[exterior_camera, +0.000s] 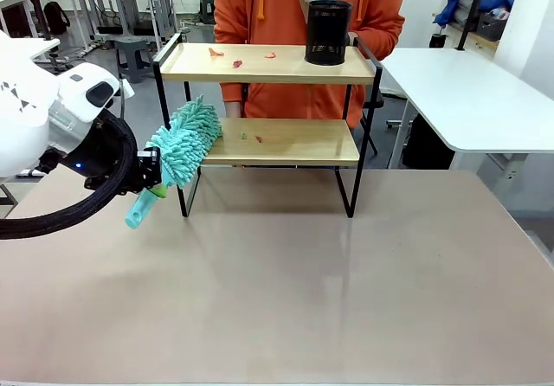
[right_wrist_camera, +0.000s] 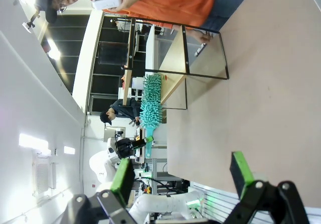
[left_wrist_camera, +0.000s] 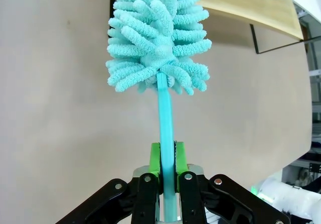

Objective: Clean the shelf.
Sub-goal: Clean the specific tier of the Shelf with the Duster once objects are removed, then clean the remaining tier of the Shelf with the Duster once objects are removed.

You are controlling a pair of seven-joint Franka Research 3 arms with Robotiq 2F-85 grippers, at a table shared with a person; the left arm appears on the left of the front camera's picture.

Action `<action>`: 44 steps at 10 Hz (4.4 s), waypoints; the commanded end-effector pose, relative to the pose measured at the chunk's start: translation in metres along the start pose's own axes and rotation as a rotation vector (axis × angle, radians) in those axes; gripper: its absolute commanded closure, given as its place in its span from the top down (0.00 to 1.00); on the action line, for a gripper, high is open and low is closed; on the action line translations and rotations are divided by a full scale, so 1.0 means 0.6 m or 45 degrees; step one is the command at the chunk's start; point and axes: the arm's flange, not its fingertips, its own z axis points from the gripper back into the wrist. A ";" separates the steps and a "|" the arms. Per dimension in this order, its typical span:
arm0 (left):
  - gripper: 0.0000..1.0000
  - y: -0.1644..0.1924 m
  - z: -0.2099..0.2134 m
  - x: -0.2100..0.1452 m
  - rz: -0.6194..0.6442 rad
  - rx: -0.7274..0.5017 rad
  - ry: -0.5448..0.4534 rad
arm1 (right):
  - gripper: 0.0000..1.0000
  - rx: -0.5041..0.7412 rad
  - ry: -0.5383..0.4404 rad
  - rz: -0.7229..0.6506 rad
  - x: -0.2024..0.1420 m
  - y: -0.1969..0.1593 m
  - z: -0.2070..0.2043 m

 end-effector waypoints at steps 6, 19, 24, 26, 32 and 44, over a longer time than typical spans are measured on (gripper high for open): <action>0.12 -0.071 -0.032 0.032 -0.114 -0.095 0.061 | 1.00 0.026 -0.010 0.032 0.004 0.001 0.000; 0.12 -0.081 0.019 0.006 -0.849 -0.553 0.834 | 1.00 0.026 -0.010 0.032 0.004 0.001 0.000; 0.12 -0.030 0.101 -0.002 -0.763 -0.668 0.823 | 1.00 0.026 -0.010 0.032 0.004 0.001 0.000; 0.12 0.091 0.239 -0.036 -0.597 -0.694 0.625 | 1.00 0.026 -0.010 0.032 0.004 0.001 0.000; 0.12 0.426 0.435 -0.199 -0.026 -1.179 -0.142 | 1.00 0.026 -0.010 0.032 0.004 0.001 0.000; 0.12 0.536 0.362 -0.125 0.514 -1.144 -0.127 | 1.00 0.026 -0.010 0.032 0.004 0.001 0.000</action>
